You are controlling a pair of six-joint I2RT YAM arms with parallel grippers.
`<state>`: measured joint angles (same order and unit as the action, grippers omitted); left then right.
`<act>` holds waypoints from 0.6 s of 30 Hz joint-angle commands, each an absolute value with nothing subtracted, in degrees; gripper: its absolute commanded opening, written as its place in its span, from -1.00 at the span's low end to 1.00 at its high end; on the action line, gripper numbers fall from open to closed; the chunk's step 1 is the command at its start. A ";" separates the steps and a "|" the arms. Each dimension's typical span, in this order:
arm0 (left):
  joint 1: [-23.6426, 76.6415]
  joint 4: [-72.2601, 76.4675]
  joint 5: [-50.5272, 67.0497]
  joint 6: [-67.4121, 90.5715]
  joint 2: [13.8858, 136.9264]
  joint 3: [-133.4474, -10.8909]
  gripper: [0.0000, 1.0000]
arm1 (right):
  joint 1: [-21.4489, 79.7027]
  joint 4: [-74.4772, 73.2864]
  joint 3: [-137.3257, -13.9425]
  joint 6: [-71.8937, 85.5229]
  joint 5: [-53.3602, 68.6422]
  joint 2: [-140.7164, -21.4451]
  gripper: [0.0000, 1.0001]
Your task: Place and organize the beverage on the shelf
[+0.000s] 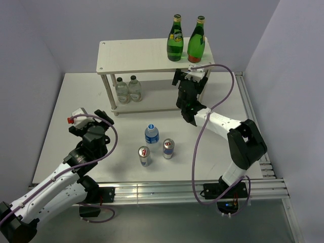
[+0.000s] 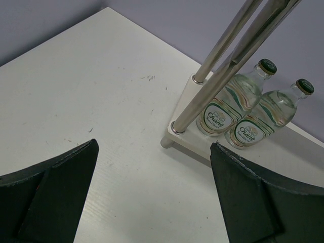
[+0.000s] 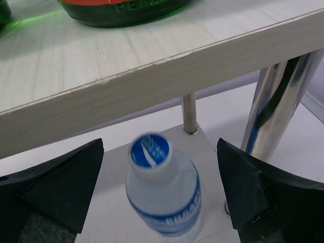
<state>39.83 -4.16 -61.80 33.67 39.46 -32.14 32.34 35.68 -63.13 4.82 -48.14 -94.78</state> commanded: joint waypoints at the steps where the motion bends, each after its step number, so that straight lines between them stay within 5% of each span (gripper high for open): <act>1: 39.81 -3.08 -62.23 33.22 39.02 -32.78 0.99 | 32.52 39.37 -65.31 5.10 -49.04 -92.38 1.00; 18: 39.82 -3.08 -62.40 33.22 38.58 -32.70 0.99 | 44.10 36.13 -54.24 5.36 -56.50 -75.42 1.00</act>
